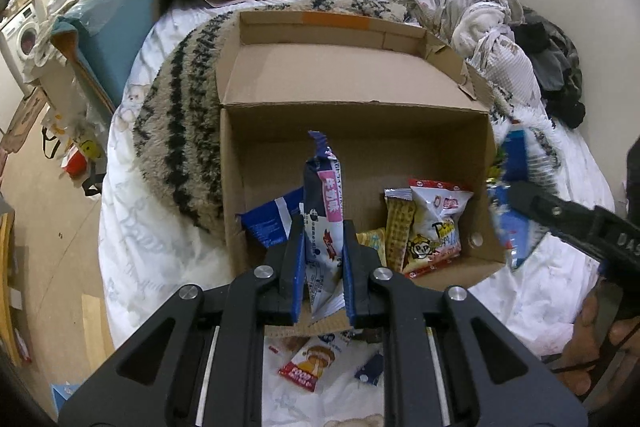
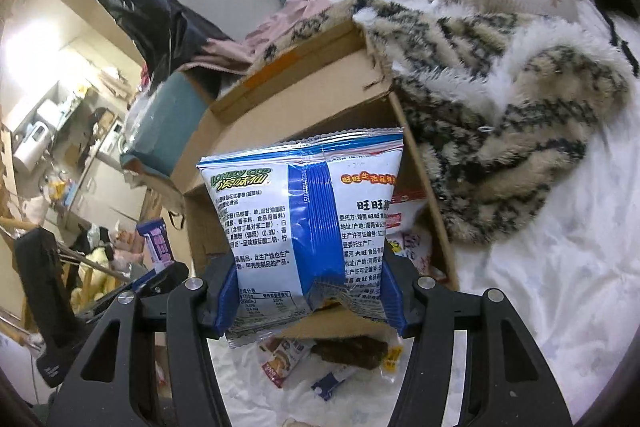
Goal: Organize snacks
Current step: 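Carry the stick bar and chip bag into the box and open both tools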
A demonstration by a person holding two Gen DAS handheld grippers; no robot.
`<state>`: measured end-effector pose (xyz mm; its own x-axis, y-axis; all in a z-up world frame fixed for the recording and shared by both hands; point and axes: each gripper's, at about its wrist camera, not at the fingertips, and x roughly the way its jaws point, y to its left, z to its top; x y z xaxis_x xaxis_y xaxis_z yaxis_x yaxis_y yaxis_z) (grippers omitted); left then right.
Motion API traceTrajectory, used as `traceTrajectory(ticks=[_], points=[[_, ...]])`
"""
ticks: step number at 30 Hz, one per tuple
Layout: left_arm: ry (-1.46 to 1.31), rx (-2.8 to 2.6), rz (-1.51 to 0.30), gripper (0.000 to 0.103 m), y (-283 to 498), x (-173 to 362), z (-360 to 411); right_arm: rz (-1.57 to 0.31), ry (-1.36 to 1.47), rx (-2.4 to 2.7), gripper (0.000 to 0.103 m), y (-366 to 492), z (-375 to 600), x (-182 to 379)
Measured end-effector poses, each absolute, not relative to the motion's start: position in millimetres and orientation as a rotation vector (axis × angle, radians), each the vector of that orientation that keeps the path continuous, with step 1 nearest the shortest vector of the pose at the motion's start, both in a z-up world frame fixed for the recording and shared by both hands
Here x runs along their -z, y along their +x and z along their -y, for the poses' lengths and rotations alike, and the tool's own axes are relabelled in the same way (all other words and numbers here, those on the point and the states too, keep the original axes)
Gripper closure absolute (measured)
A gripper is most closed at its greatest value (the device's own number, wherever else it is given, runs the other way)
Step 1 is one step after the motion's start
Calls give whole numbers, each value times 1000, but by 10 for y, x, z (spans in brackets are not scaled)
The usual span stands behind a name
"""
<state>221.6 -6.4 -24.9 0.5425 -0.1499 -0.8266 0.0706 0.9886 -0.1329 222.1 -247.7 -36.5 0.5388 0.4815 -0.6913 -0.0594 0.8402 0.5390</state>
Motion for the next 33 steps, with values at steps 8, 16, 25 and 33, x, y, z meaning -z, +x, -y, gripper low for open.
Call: traceTrajectory(ticks=[8, 16, 25, 33], points=[[-109, 123, -1074, 90, 2332, 686, 8, -1049, 499, -401, 42, 2420, 2226, 757], [-79, 94, -1075, 90, 2336, 766, 40, -1078, 428, -411, 41, 2465, 2050, 870], [-80, 86, -1056, 90, 2343, 743, 29, -1080, 388, -416, 40, 2515, 1937, 864], [-74, 89, -1058, 50, 2316, 731, 36, -1059, 407, -412, 12, 2503, 1972, 848]])
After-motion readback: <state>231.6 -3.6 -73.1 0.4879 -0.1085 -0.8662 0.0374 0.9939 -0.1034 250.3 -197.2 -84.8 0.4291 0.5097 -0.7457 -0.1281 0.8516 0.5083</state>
